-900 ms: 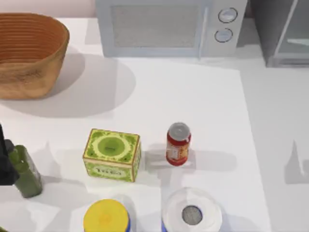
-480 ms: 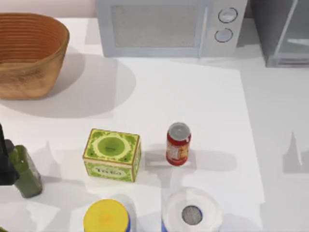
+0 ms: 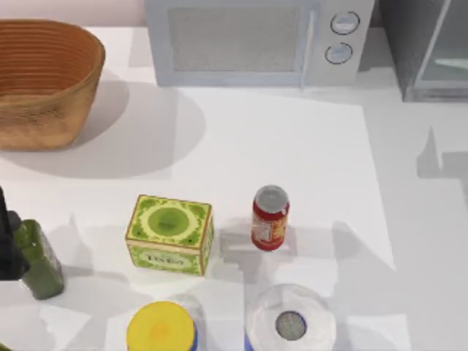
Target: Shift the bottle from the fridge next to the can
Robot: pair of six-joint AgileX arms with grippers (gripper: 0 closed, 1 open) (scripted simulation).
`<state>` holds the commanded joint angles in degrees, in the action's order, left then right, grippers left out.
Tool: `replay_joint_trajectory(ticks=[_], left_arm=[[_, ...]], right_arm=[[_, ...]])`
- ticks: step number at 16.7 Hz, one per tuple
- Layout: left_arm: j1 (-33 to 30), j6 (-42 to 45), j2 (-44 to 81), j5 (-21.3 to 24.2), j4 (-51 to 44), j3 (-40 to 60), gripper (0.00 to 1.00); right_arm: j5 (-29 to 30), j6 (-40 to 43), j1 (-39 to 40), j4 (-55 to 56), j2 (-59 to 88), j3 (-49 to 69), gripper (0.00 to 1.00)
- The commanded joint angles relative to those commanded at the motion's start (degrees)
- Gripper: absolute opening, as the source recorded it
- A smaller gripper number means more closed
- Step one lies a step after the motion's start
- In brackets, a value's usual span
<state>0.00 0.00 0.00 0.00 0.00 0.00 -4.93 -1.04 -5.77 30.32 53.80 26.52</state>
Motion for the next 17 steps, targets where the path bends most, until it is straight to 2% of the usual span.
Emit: replay_joint_trajectory(ticks=[5, 9, 13, 17], left_arm=[[0.0, 0.0, 0.0, 0.0, 0.0, 0.0, 1.00], [0.0, 0.0, 0.0, 0.0, 0.0, 0.0, 1.00], [0.0, 0.0, 0.0, 0.0, 0.0, 0.0, 1.00], [0.0, 0.0, 0.0, 0.0, 0.0, 0.0, 1.00]], right_arm=[[-2.6, 0.1, -3.1, 17.0, 34.9, 15.0, 1.00], [-4.3, 0.2, -5.1, 28.0, 56.2, 24.6, 1.00], [-5.3, 0.2, -6.5, 34.5, 67.9, 30.3, 1.00], [-5.6, 0.2, -6.7, 35.9, 70.3, 31.5, 1.00]])
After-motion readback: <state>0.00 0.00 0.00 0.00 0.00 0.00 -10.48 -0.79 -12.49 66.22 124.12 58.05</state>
